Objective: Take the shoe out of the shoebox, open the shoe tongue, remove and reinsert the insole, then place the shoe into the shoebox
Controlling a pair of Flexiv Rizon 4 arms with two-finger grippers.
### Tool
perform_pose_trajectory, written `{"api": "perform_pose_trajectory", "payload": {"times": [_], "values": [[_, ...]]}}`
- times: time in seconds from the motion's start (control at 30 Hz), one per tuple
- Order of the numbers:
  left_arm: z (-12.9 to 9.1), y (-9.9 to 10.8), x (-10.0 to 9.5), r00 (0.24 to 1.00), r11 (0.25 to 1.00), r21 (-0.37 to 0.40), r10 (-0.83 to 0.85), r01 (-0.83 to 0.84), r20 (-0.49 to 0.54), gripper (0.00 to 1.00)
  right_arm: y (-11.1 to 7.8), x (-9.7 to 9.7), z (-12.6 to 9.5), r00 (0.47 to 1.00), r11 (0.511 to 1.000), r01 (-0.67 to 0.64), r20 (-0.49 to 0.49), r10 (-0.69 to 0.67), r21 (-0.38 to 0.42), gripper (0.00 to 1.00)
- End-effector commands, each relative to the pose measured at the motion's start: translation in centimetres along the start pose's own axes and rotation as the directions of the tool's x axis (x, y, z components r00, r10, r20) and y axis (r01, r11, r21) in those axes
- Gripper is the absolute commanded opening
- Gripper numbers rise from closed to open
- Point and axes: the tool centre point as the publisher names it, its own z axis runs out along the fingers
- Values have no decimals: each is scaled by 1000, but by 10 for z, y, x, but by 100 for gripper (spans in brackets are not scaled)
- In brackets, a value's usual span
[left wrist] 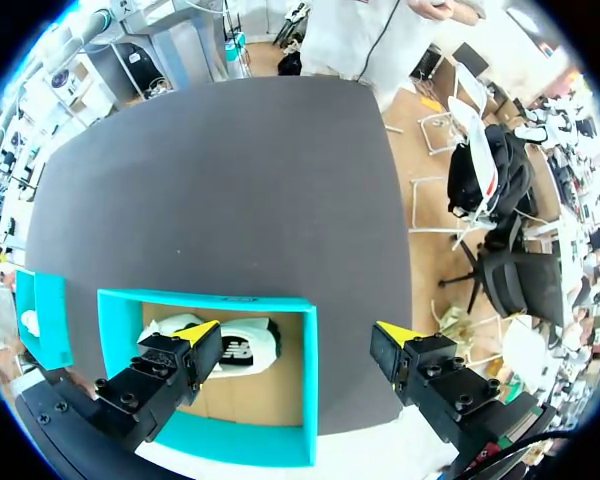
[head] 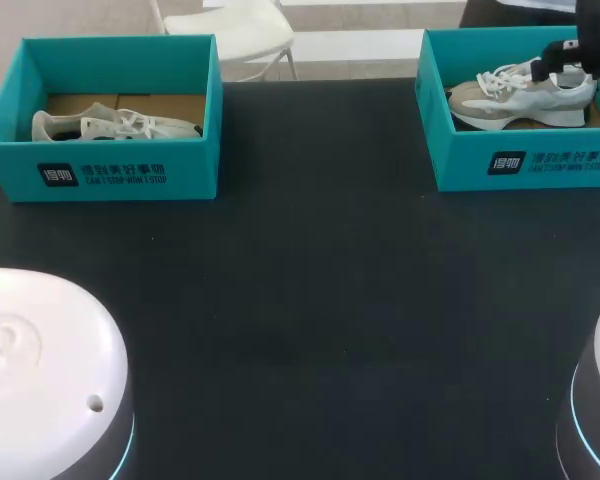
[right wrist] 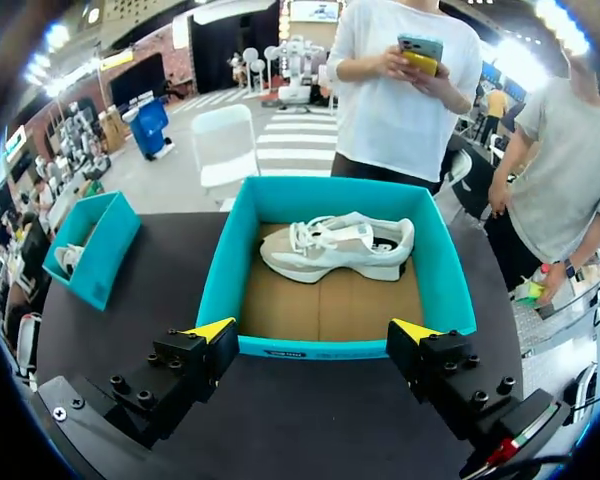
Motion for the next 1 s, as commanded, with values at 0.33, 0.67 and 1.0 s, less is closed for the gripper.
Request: {"api": "perform_pose_trajectory", "payload": {"times": [0.33, 0.67, 1.0], "values": [[-1, -1, 1, 1000, 1000, 0, 1, -1, -3, 100, 54, -45, 76, 992, 984, -72, 114, 54, 163, 100], [-1, -1, 1, 1000, 1000, 0, 1, -1, -3, 100, 84, -86, 109, 997, 961, -71, 45, 62, 266, 100], [-1, -1, 1, 1000, 1000, 0, 1, -1, -3, 100, 105, -112, 139, 999, 941, -22, 41, 9, 337, 100]]}}
